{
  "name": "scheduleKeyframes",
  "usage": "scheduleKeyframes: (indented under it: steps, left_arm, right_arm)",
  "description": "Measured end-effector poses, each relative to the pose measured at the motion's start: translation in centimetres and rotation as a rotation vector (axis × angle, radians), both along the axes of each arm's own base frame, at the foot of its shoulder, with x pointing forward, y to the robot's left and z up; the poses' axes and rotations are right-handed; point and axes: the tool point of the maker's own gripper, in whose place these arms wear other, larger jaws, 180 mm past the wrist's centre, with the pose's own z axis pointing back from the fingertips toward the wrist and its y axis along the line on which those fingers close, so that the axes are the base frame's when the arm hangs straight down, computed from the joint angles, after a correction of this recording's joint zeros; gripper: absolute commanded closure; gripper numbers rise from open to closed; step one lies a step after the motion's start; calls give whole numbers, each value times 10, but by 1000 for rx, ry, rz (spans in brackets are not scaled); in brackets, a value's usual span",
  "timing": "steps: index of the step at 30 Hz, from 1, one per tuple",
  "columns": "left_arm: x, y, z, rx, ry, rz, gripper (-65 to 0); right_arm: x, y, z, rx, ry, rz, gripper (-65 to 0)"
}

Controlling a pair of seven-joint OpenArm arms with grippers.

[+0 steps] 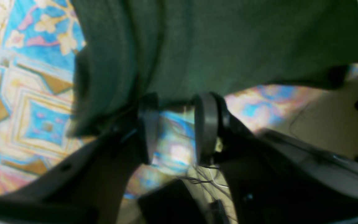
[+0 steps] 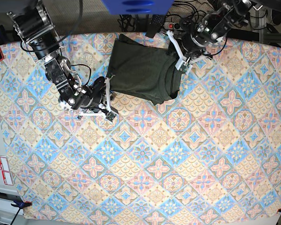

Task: Fold the T-shirt properly
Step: 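Grasp the bundle edges with both grippers and fold it over again, then open the left gripper and lift it away from the bundle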

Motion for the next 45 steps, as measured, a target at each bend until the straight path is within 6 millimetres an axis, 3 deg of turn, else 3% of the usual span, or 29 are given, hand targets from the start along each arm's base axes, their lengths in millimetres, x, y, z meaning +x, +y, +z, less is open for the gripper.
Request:
scheduleKeyframes:
  steps: [2,6,12,18,21,28,31,36,39,42,45]
  left_arm:
    - [12,12,-10,42,0,26,-187]
    - [30,14,-21,60,-7,49,-188]
    - [75,1,-22,36,-54,94,-189]
    - [112,-20,-23,11,-80,130,-189]
    - [130,-41,-22,9,-95,100,-189]
    - [162,-90,-18,-20,-113,47,-189]
    - [169,-104,-13,-33,-110,41,-184]
    - [179,-110,-1,-46,-136,31,-182]
    - [179,-84,-4,-14,-140,39,-182]
    - [182,-48,-11,57,-145,52,-182]
    - [187,-17,-12,140,-175,49,-182]
  right_arm:
    - [-4,-1,-3,-3,7,-3,-90]
    - [-19,1,-12,3,40,-2,-91]
    - [-44,1,-23,6,81,-4,-91]
    - [-68,6,-31,51,95,-25,-90]
    - [-72,9,-28,50,94,-14,-89]
    - [-103,24,-18,63,123,54,-86]
    - [-99,17,-10,58,96,67,-86]
    - [-88,17,2,57,47,77,-86]
    - [-86,19,6,71,38,73,-86]
    - [-77,4,9,58,18,21,-86]
    - [-80,-1,8,41,21,17,-86]
